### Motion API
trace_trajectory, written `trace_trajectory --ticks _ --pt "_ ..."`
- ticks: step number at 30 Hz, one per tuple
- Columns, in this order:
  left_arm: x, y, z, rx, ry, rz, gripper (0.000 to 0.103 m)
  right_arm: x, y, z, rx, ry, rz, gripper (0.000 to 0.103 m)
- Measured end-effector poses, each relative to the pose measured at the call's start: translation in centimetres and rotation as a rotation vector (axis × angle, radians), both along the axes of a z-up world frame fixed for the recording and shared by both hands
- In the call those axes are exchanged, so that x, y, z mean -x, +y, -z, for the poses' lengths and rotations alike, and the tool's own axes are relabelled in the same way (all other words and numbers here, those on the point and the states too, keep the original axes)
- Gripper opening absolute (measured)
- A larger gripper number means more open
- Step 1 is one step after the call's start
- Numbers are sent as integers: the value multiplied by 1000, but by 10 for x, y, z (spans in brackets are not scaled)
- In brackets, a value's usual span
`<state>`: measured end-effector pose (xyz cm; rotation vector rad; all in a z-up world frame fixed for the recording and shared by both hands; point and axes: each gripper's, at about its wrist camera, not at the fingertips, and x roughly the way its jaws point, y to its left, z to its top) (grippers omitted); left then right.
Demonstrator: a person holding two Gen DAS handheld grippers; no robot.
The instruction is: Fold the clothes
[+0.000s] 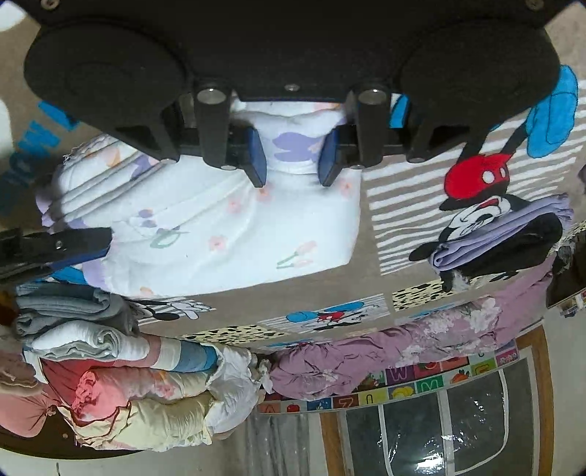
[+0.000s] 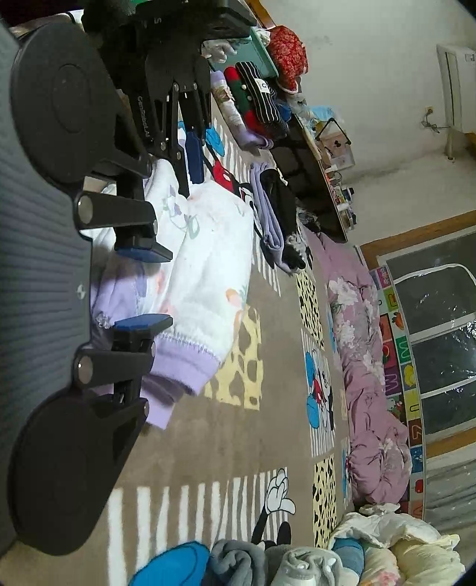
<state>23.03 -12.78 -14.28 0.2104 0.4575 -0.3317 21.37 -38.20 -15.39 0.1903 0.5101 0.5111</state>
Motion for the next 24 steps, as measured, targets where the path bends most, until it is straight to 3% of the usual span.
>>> trace_trajectory --ticks 4,8,11,14,19,24 --pt "4 7 -13 24 2 7 30 17 4 -10 17 -67 19 37" --pt "15 22 -39 104 -45 -22 31 32 12 -27 9 -198 34 46" --pt "8 22 -49 117 -71 -19 31 30 25 -36 45 -282 44 46" --pt "-7 12 -47 100 -76 10 31 12 35 -37 75 -303 58 48" --pt "-27 -6 -22 75 -20 65 31 -18 43 -21 146 -194 49 49" --pt "-24 -24 -2 -29 -39 74 31 -31 44 -5 191 -82 22 50"
